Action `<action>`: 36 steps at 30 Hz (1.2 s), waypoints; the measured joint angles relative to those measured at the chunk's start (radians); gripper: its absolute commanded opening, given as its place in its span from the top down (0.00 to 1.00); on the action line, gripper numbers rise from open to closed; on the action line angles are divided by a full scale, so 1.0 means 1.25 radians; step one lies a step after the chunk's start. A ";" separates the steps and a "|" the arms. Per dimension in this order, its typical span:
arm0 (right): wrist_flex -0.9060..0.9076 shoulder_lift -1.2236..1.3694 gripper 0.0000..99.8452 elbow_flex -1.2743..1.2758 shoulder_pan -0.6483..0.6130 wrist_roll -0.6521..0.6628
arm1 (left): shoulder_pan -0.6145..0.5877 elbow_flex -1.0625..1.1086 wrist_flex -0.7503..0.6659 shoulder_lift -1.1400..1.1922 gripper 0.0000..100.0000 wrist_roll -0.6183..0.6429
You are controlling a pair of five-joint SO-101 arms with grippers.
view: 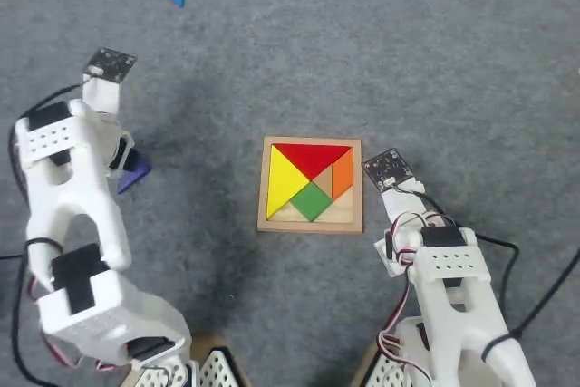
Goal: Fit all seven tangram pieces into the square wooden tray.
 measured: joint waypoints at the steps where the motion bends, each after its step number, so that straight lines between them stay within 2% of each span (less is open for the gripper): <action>1: 0.000 0.000 0.99 0.000 0.000 0.000 | 0.001 -0.012 -0.002 0.021 0.80 0.004; 8: 0.000 0.000 0.99 0.000 0.000 0.000 | 0.002 -0.150 0.044 0.263 0.81 0.010; 14: 0.000 0.000 0.99 0.000 0.000 0.000 | 0.009 -0.263 0.113 0.379 0.89 0.006; 19: 0.000 0.000 0.99 0.000 0.000 0.000 | 0.015 -0.303 0.172 0.400 0.97 -0.004; 31: 0.000 0.000 0.99 0.000 0.000 0.000 | 0.029 -0.328 0.204 0.410 0.99 -0.042; 36: 0.000 0.000 0.99 0.000 0.001 0.000 | 0.018 -0.328 0.223 0.346 0.98 -0.061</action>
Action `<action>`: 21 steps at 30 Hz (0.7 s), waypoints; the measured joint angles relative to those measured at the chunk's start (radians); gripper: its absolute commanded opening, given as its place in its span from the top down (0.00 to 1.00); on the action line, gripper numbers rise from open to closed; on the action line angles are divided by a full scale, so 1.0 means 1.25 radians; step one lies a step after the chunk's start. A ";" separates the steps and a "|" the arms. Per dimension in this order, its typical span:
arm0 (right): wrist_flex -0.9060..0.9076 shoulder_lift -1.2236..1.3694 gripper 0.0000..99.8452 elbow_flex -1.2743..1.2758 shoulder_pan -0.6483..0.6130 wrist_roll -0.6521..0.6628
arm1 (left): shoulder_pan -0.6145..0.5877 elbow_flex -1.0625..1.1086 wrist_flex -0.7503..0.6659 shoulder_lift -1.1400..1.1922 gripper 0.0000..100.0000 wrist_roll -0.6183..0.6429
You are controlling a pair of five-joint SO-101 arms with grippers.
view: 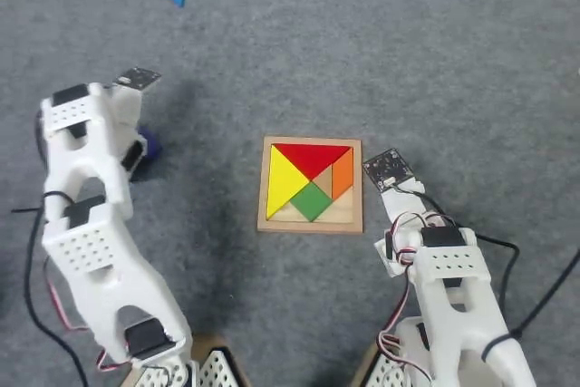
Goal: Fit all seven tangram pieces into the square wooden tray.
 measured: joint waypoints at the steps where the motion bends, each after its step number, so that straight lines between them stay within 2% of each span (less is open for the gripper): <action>1: 0.000 0.000 0.99 0.000 0.000 0.000 | 0.000 0.000 0.004 -0.023 0.98 -0.002; 3: 0.000 0.000 0.99 0.000 -0.001 0.000 | 0.004 0.000 0.004 -0.060 0.97 -0.002; 5: 0.000 0.000 0.99 0.000 0.000 0.000 | 0.004 -0.005 -0.002 -0.072 0.90 0.015; 8: 0.000 0.000 0.99 0.000 -0.002 0.000 | 0.010 -0.007 -0.064 -0.072 0.79 0.106; 11: 0.000 0.000 0.99 0.000 -0.005 0.000 | 0.033 -0.033 -0.103 -0.049 0.79 0.184; 14: 0.000 0.000 0.99 0.000 -0.005 0.000 | 0.068 -0.099 -0.102 0.038 0.79 0.195; 21: 0.000 0.000 0.99 0.000 -0.005 0.000 | 0.072 -0.410 0.039 0.296 0.81 0.226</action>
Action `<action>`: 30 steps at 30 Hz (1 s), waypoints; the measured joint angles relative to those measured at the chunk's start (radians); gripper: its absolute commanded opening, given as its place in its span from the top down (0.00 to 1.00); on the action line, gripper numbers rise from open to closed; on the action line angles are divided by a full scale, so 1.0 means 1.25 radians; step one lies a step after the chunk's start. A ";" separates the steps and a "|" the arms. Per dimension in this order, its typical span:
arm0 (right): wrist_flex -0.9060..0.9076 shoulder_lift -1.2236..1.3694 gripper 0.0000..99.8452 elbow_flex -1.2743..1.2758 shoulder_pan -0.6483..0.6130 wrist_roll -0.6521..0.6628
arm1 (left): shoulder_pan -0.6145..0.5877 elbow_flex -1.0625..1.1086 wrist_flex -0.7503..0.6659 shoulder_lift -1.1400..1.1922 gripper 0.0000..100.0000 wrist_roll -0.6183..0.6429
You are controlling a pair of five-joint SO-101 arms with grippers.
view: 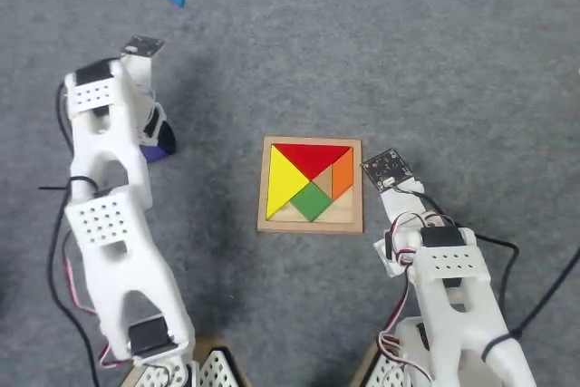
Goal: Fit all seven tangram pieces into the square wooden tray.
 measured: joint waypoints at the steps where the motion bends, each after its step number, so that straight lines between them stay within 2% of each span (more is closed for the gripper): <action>1: 0.000 0.000 0.99 0.000 0.000 0.000 | -0.001 -0.056 0.029 0.034 0.82 0.000; 6: 0.000 0.000 0.99 0.000 0.000 0.000 | -0.002 -0.330 0.160 0.185 0.88 -0.018; 12: 0.000 0.000 0.99 0.000 -0.034 0.000 | -0.001 -0.362 0.162 0.209 0.95 -0.047; 20: 0.000 0.000 0.99 0.000 -0.044 0.000 | -0.017 -0.145 0.156 0.059 0.98 -0.098; 25: 0.000 0.000 0.99 0.000 -0.044 0.000 | -0.039 0.063 0.156 -0.166 0.96 -0.142; 27: 0.000 0.000 0.99 0.000 -0.044 0.000 | -0.077 0.130 0.137 -0.269 0.92 -0.145; 30: 0.000 0.000 0.99 0.000 -0.043 0.000 | -0.156 0.230 0.053 -0.377 0.88 -0.130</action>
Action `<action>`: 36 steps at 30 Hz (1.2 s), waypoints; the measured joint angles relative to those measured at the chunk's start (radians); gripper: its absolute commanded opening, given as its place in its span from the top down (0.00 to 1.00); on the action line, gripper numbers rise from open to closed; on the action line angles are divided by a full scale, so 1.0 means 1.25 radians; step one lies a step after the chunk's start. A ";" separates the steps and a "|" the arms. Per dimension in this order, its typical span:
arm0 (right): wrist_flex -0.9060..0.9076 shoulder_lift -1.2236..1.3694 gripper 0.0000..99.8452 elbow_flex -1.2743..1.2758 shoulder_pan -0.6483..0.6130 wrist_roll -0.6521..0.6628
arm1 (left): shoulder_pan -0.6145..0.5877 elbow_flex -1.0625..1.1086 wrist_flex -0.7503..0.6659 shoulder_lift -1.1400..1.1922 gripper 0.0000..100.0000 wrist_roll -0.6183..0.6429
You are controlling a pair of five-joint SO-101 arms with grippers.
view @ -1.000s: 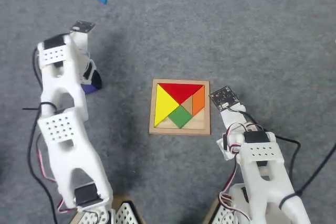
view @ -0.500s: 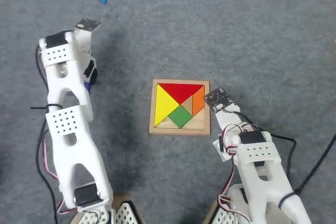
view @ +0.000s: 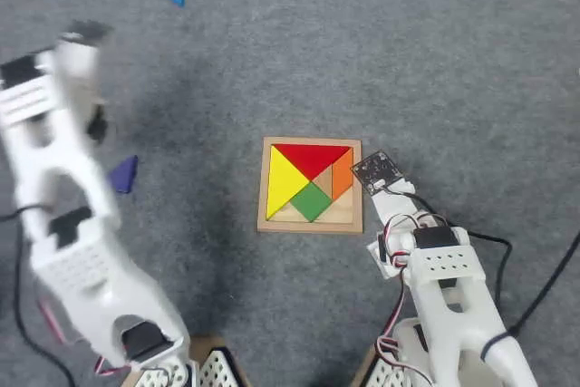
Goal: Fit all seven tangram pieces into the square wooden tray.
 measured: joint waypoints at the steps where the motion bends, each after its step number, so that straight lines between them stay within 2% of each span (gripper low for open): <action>1: 0.000 0.000 0.99 0.000 -0.001 0.000 | -0.021 0.036 -0.033 -0.010 0.88 0.002; 5: 0.000 0.000 0.99 0.000 -0.001 0.000 | -0.028 0.155 -0.145 0.032 0.88 -0.009; 10: 0.000 0.000 0.99 0.000 0.000 0.000 | 0.005 0.126 -0.182 0.142 0.90 -0.015; 13: 0.000 0.000 0.99 0.000 -0.004 0.000 | 0.027 0.107 -0.101 0.176 0.94 -0.050; 16: 0.000 0.000 0.99 0.001 -0.004 0.000 | 0.047 0.124 0.038 0.176 0.95 -0.118; 18: 0.000 -0.001 0.99 0.001 -0.004 0.000 | 0.056 0.153 0.074 0.164 0.95 -0.144; 22: 0.000 -0.001 0.99 0.001 -0.002 0.000 | 0.096 0.287 0.088 0.061 0.95 -0.173; 30: 0.000 -0.001 0.99 0.001 -0.004 0.000 | 0.301 0.597 0.093 -0.315 0.95 -0.157; 33: 0.000 -0.001 0.99 0.001 -0.004 0.000 | 0.298 0.606 0.092 -0.506 0.94 -0.106; 36: 0.000 -0.001 0.99 0.001 -0.018 -0.001 | 0.245 0.636 0.092 -0.681 0.92 -0.068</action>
